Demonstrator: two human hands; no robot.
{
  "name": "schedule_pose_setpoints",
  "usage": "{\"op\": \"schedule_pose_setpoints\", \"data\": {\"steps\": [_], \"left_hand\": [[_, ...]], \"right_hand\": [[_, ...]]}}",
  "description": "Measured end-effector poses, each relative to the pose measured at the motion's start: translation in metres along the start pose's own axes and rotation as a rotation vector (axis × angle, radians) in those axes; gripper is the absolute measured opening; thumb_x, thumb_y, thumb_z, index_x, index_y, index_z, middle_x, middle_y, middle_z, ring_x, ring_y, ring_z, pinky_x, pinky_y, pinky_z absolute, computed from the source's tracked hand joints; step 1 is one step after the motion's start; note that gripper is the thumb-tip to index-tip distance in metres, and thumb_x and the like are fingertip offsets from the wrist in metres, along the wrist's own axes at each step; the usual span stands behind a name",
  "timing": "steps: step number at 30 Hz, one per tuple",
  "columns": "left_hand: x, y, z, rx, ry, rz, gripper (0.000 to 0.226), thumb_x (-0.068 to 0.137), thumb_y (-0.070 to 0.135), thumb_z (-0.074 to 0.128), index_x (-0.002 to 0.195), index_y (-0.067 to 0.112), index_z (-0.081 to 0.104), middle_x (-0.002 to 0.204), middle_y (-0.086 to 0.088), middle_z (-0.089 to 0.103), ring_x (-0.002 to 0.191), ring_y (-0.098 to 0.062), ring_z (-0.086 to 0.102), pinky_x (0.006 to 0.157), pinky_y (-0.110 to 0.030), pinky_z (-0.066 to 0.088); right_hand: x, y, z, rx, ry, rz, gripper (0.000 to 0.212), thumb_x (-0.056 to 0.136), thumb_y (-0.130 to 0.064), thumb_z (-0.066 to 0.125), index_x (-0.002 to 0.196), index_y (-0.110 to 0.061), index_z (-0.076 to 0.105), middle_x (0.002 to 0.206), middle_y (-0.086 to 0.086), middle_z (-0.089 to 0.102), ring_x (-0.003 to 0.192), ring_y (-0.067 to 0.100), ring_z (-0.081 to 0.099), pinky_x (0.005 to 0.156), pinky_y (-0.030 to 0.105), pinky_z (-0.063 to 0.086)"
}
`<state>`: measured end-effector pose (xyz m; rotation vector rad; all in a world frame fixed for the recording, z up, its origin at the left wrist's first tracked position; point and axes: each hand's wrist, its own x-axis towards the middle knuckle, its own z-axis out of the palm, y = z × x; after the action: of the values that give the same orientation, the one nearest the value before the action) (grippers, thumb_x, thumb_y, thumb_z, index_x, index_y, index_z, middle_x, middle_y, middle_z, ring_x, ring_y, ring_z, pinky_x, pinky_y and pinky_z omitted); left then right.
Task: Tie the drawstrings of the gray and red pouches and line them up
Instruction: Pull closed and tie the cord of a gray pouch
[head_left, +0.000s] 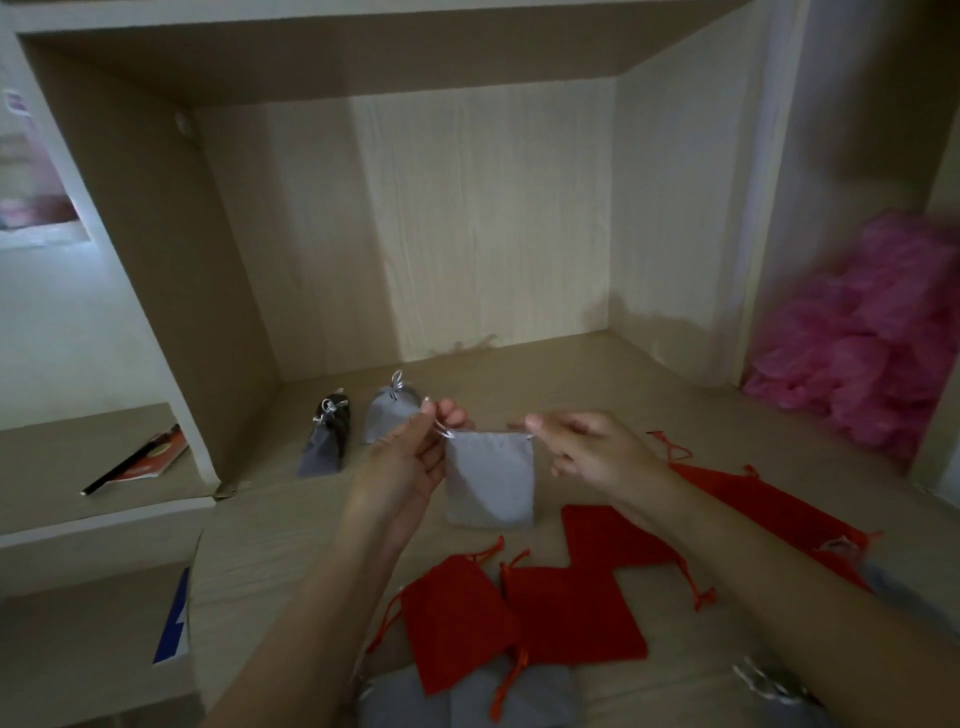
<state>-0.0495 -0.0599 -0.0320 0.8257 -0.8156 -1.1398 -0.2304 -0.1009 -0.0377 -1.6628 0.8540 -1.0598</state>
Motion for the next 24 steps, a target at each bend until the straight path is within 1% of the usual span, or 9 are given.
{"op": "schedule_pose_setpoints", "data": {"steps": [2, 4, 6, 9, 12, 14, 16, 19, 24], "left_hand": [[0.001, 0.004, -0.004, -0.078, 0.023, 0.010, 0.023, 0.098, 0.018, 0.042, 0.088, 0.011, 0.061, 0.075, 0.001, 0.070, 0.074, -0.009, 0.069, 0.064, -0.018, 0.055], [0.002, 0.006, -0.009, -0.146, 0.029, 0.019, 0.023, 0.098, 0.017, 0.041, 0.086, 0.012, 0.059, 0.077, 0.000, 0.069, 0.075, -0.011, 0.069, 0.064, -0.018, 0.055], [0.003, 0.008, -0.013, -0.183, 0.025, 0.030, 0.022, 0.098, 0.017, 0.040, 0.085, 0.013, 0.058, 0.080, -0.001, 0.065, 0.075, -0.011, 0.068, 0.064, -0.019, 0.054], [0.004, 0.011, -0.016, -0.218, 0.035, 0.049, 0.023, 0.099, 0.018, 0.039, 0.086, 0.013, 0.058, 0.081, 0.000, 0.066, 0.077, -0.011, 0.068, 0.071, -0.021, 0.054], [0.003, 0.014, -0.013, -0.240, 0.070, 0.089, 0.024, 0.099, 0.016, 0.039, 0.086, 0.010, 0.058, 0.075, 0.000, 0.067, 0.075, -0.012, 0.069, 0.080, -0.023, 0.054], [0.003, 0.014, -0.013, -0.237, 0.092, 0.127, 0.025, 0.100, 0.015, 0.039, 0.085, 0.010, 0.058, 0.071, 0.001, 0.068, 0.074, -0.011, 0.069, 0.075, -0.021, 0.055], [0.004, 0.014, -0.016, -0.226, 0.120, 0.160, 0.025, 0.100, 0.016, 0.039, 0.084, 0.011, 0.058, 0.070, 0.003, 0.068, 0.077, -0.010, 0.068, 0.078, -0.021, 0.055], [0.007, 0.015, -0.024, -0.230, 0.162, 0.180, 0.024, 0.100, 0.015, 0.040, 0.084, 0.014, 0.058, 0.070, 0.006, 0.067, 0.081, -0.009, 0.065, 0.084, -0.021, 0.053], [0.008, 0.011, -0.024, -0.266, 0.214, 0.113, 0.026, 0.099, 0.010, 0.038, 0.081, 0.013, 0.057, 0.062, 0.007, 0.065, 0.069, -0.007, 0.068, 0.066, -0.018, 0.056]], "right_hand": [[0.004, 0.002, 0.000, 0.175, -0.030, 0.020, 0.023, 0.098, -0.011, 0.047, 0.110, -0.004, 0.065, 0.061, -0.006, 0.046, 0.053, 0.003, 0.042, 0.061, 0.018, 0.046], [0.004, 0.004, -0.003, 0.226, -0.041, 0.006, 0.024, 0.096, -0.003, 0.045, 0.111, -0.002, 0.064, 0.068, 0.000, 0.050, 0.058, 0.005, 0.048, 0.065, 0.019, 0.049], [0.003, 0.004, -0.007, 0.090, -0.014, -0.055, 0.024, 0.094, -0.001, 0.050, 0.113, -0.006, 0.063, 0.070, -0.004, 0.060, 0.062, 0.004, 0.056, 0.068, 0.016, 0.049], [0.004, 0.003, -0.014, -0.101, 0.066, -0.106, 0.021, 0.090, 0.001, 0.057, 0.107, -0.006, 0.066, 0.066, -0.008, 0.067, 0.056, 0.000, 0.060, 0.062, 0.009, 0.047], [0.007, 0.006, -0.019, -0.298, 0.133, -0.141, 0.011, 0.087, 0.000, 0.061, 0.092, 0.000, 0.071, 0.059, -0.010, 0.064, 0.050, -0.001, 0.059, 0.057, 0.010, 0.048], [0.005, 0.005, -0.022, -0.452, 0.152, -0.198, 0.012, 0.088, -0.004, 0.061, 0.081, -0.009, 0.069, 0.060, -0.011, 0.060, 0.052, 0.000, 0.056, 0.056, 0.008, 0.043], [0.004, 0.002, -0.026, -0.577, 0.187, -0.232, 0.016, 0.090, -0.006, 0.058, 0.077, -0.014, 0.062, 0.060, -0.013, 0.054, 0.056, 0.002, 0.051, 0.056, 0.009, 0.037], [0.006, 0.000, -0.036, -0.590, 0.269, -0.224, 0.014, 0.091, -0.007, 0.055, 0.078, -0.012, 0.059, 0.062, -0.015, 0.051, 0.062, -0.001, 0.048, 0.059, 0.009, 0.037], [0.010, -0.002, -0.046, -0.545, 0.333, -0.261, 0.014, 0.090, -0.010, 0.057, 0.076, -0.012, 0.059, 0.061, -0.010, 0.054, 0.061, 0.003, 0.050, 0.059, 0.010, 0.035]]}}
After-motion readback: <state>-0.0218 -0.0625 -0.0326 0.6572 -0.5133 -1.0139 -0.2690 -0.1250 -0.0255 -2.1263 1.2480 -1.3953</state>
